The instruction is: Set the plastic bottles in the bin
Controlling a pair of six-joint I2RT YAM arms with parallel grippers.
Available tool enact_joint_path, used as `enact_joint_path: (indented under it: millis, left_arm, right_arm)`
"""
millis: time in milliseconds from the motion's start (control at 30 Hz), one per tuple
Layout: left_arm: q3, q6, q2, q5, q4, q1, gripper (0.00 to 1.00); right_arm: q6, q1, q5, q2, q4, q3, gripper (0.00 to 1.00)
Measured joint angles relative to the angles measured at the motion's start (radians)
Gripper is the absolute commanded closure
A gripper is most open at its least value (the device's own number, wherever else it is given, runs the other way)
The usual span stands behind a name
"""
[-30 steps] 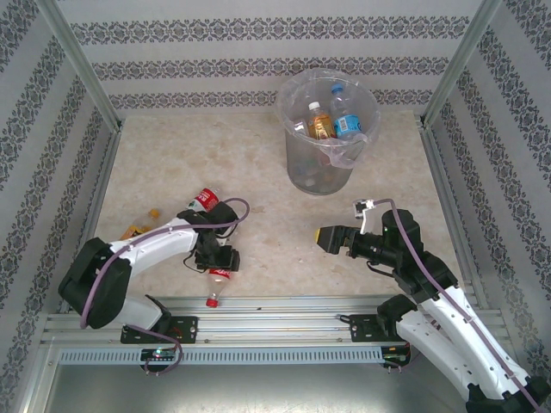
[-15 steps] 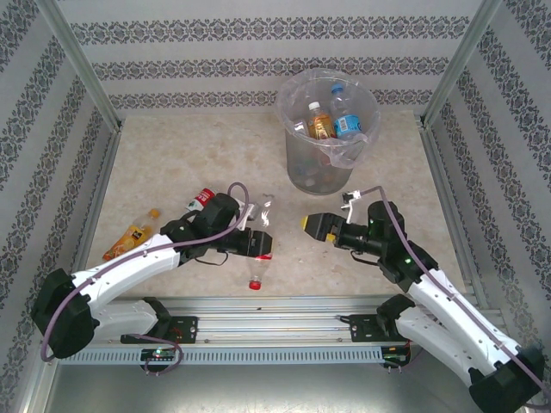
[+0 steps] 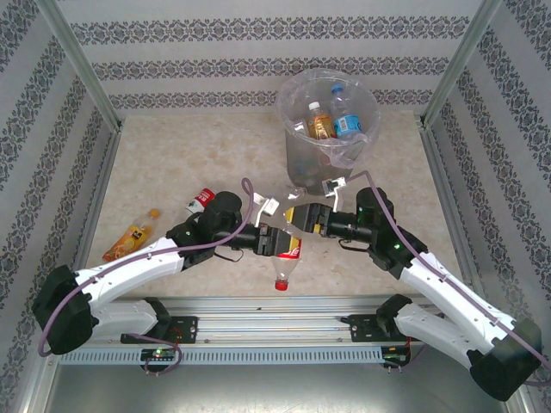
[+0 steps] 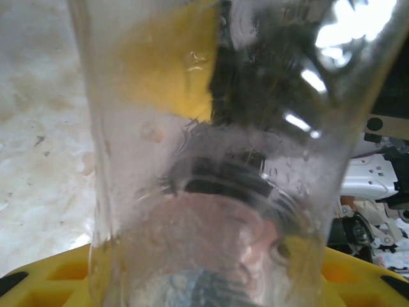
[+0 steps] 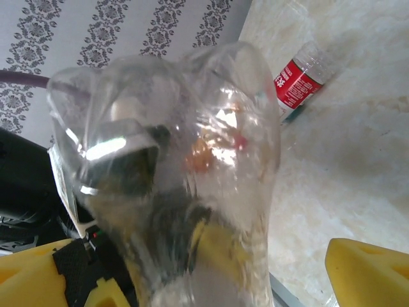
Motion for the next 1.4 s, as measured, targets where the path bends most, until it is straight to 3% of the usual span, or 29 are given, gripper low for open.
enact_joint_path:
  millis: [800,967,1000,1067,1233,1400]
  left_arm:
    - [0.073,-0.029,0.065,0.055,0.115,-0.043,0.44]
    - [0.073,-0.04,0.056,0.047,0.143,-0.046,0.29]
    - [0.073,-0.04,0.049,0.041,0.145,-0.046,0.15]
    - [0.073,-0.03,0.029,0.011,0.137,-0.049,0.0]
    - [0.079,0.003,-0.059,-0.095,0.077,-0.05,0.0]
    - [0.112,0.068,-0.187,-0.222,-0.009,-0.05,0.0]
  right_arm:
    - [-0.119,0.018,0.039,0.007,-0.21,0.176,0.48]
    - [-0.149,0.018,0.047,0.007,-0.259,0.217,0.51]
    - [-0.154,0.018,0.048,0.006,-0.269,0.228,0.51]
    - [-0.16,0.017,0.051,0.004,-0.298,0.256,0.52]
    - [-0.209,-0.003,0.1,-0.008,-0.393,0.365,0.54]
    - [-0.303,-0.083,0.186,0.011,-0.543,0.554,0.54]
